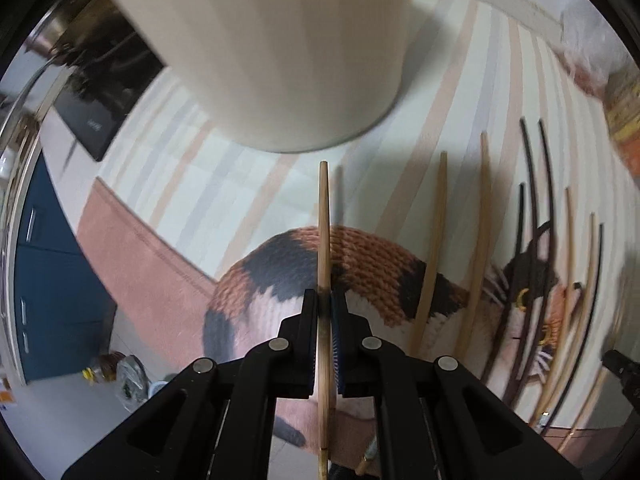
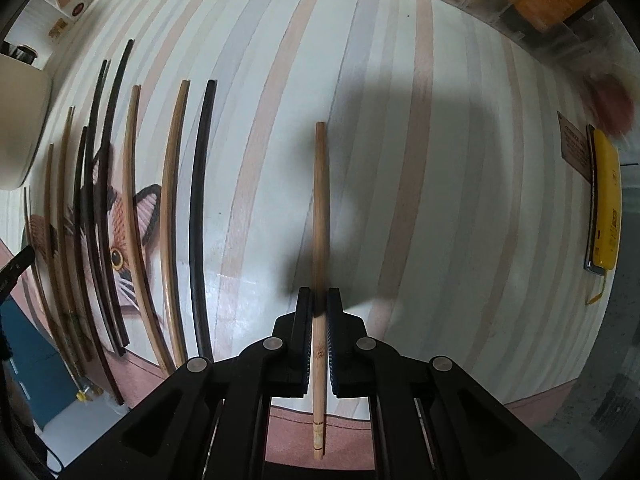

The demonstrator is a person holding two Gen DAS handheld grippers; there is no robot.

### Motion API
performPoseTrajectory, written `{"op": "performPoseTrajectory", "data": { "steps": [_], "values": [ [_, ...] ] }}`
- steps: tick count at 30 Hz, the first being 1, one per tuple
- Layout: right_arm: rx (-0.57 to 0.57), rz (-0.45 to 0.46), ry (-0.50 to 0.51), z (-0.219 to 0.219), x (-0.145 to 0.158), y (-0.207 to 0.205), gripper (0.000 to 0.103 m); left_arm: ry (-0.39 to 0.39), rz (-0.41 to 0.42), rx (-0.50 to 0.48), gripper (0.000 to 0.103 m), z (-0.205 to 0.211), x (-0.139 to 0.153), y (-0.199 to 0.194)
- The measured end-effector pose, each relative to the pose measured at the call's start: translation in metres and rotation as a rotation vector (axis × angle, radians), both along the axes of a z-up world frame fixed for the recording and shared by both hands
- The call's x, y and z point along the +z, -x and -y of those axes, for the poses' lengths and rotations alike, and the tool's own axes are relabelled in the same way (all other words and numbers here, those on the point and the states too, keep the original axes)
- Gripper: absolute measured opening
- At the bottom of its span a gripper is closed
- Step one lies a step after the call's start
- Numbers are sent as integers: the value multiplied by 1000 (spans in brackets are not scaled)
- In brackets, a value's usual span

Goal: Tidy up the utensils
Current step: 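Lift both held chopsticks and carry them over the beige utensil holder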

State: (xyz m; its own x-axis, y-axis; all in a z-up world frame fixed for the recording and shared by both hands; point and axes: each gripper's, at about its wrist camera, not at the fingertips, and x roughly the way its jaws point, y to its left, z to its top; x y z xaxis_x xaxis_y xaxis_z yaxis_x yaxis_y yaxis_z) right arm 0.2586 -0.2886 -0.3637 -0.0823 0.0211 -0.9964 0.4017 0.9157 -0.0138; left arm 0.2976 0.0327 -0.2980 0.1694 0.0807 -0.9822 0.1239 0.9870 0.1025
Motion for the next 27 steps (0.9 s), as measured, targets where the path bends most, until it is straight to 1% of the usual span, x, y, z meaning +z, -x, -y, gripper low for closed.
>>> {"op": "performPoseTrajectory", "data": {
  "steps": [6, 10, 11, 14, 15, 17, 19, 22, 23, 27],
  "values": [
    [19, 115, -13, 4, 40, -9, 7, 66, 54, 63, 4, -13, 48, 25],
    [42, 193, -35, 4, 69, -19, 7, 102, 99, 103, 4, -9, 79, 32],
    [53, 216, -37, 4, 77, -23, 7, 101, 108, 102, 4, -4, 83, 21],
    [62, 256, -48, 4, 94, -31, 7, 111, 118, 115, 4, 6, 79, 3],
    [62, 262, -54, -1, 97, -31, 7, 121, 118, 124, 4, 4, 80, 2],
    [64, 280, -71, -4, 106, -33, 7, 133, 140, 149, 4, 0, 91, 2],
    [71, 307, -83, 0, 120, -37, 7, 140, 171, 159, 3, -3, 108, 4],
    [82, 355, -98, -7, 139, -42, 7, 138, 253, 164, 3, -5, 144, 2],
    [87, 374, -101, -9, 146, -46, 7, 139, 272, 165, 3, -5, 152, 2],
    [121, 440, -94, -21, 171, -61, 7, 144, 383, 152, 3, -6, 197, 1]
  ]
}}
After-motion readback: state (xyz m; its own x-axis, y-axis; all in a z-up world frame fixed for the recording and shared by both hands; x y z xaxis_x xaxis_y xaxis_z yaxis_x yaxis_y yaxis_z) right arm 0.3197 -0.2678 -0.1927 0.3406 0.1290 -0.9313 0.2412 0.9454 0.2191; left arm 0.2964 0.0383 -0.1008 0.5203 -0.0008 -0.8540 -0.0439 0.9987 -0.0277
